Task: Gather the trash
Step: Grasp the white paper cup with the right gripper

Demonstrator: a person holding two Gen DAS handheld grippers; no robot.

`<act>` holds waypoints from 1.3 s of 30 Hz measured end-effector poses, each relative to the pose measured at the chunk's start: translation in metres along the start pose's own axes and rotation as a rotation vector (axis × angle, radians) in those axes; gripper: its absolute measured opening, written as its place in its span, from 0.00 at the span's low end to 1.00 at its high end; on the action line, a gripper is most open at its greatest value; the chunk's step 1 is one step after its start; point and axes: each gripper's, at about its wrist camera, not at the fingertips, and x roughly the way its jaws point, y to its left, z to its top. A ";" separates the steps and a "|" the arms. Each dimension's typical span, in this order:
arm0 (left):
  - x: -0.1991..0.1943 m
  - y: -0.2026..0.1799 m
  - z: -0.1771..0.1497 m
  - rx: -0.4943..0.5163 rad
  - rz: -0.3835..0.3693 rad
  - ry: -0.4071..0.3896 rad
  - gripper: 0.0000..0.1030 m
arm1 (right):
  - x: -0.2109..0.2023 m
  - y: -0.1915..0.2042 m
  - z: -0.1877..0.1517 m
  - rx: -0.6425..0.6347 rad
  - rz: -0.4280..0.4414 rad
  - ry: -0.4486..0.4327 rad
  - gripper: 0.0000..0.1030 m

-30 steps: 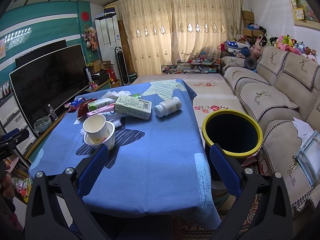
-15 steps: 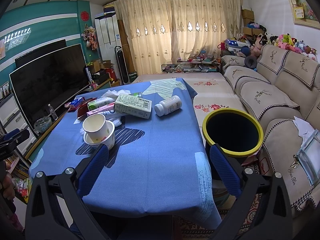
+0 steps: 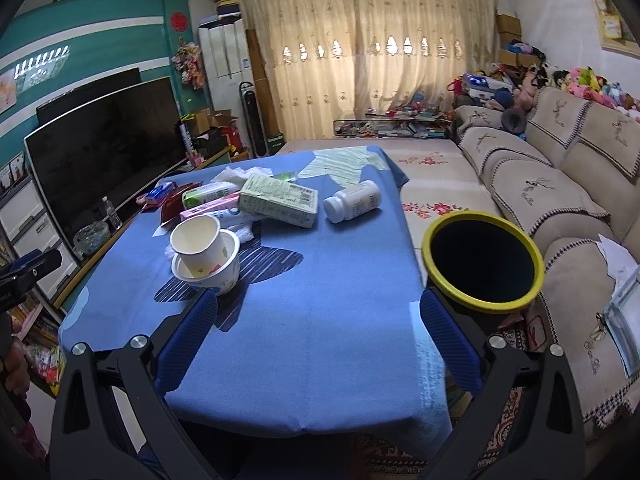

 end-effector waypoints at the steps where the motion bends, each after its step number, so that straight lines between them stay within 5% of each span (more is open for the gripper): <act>1: 0.002 0.002 0.000 -0.003 0.000 0.002 0.96 | 0.004 0.003 0.001 -0.009 0.010 0.004 0.94; 15: 0.035 0.026 -0.003 -0.040 0.025 0.025 0.96 | 0.082 0.084 0.027 -0.178 0.264 0.053 0.94; 29: 0.071 0.040 -0.003 -0.051 0.032 0.056 0.96 | 0.150 0.113 0.041 -0.241 0.281 0.129 0.94; 34: 0.083 0.042 -0.004 -0.055 0.027 0.065 0.96 | 0.165 0.116 0.043 -0.252 0.299 0.167 0.73; 38: 0.090 0.045 -0.006 -0.064 0.027 0.074 0.96 | 0.174 0.119 0.039 -0.263 0.301 0.194 0.67; 39: 0.093 0.046 -0.006 -0.069 0.028 0.077 0.96 | 0.175 0.119 0.038 -0.261 0.304 0.195 0.57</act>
